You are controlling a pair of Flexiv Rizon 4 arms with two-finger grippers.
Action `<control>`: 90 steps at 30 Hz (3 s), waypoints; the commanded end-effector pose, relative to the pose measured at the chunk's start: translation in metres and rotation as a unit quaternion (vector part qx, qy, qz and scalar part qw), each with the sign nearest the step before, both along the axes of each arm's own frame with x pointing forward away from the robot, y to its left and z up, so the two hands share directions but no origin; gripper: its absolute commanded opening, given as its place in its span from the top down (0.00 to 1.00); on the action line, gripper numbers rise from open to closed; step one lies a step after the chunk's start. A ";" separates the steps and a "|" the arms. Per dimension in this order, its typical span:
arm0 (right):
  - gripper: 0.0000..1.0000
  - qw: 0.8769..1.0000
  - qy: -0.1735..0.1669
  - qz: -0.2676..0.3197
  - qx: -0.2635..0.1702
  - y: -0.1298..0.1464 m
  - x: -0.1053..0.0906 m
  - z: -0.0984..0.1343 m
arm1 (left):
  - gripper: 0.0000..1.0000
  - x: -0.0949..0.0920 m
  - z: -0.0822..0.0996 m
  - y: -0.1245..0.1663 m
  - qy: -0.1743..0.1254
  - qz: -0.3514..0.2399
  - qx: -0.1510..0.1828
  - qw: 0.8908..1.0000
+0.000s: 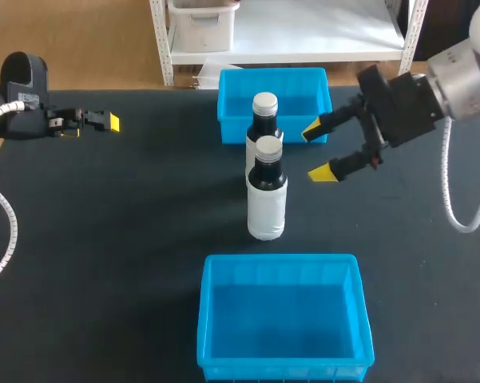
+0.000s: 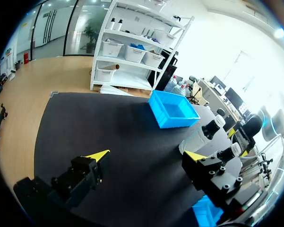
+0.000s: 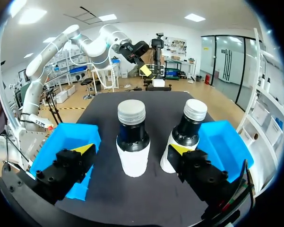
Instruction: Pick up the bottle, and place it in the far bin if it is heavy, or in the near bin if it is light.
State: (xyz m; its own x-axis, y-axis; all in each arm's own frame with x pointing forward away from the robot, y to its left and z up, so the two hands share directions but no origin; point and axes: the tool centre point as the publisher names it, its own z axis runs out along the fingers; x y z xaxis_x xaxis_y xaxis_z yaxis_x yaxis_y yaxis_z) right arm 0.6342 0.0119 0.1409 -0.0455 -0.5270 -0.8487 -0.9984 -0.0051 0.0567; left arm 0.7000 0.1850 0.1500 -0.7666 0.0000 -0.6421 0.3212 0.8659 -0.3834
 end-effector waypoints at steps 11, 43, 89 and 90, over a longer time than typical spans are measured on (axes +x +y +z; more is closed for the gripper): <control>0.00 1.000 0.008 0.007 -0.001 0.027 0.003 -0.011 | 0.00 0.000 0.000 0.000 0.000 0.000 0.000 1.000; 0.00 0.999 0.031 0.027 0.008 0.069 0.000 -0.023 | 0.00 0.000 0.000 0.000 0.000 0.000 0.000 1.000; 1.00 1.000 0.020 0.016 0.015 0.064 0.001 -0.011 | 0.00 0.000 0.000 0.000 0.000 0.000 0.000 1.000; 1.00 1.000 0.018 0.014 0.015 0.062 0.002 -0.008 | 0.00 0.000 0.000 0.000 0.000 0.000 0.000 1.000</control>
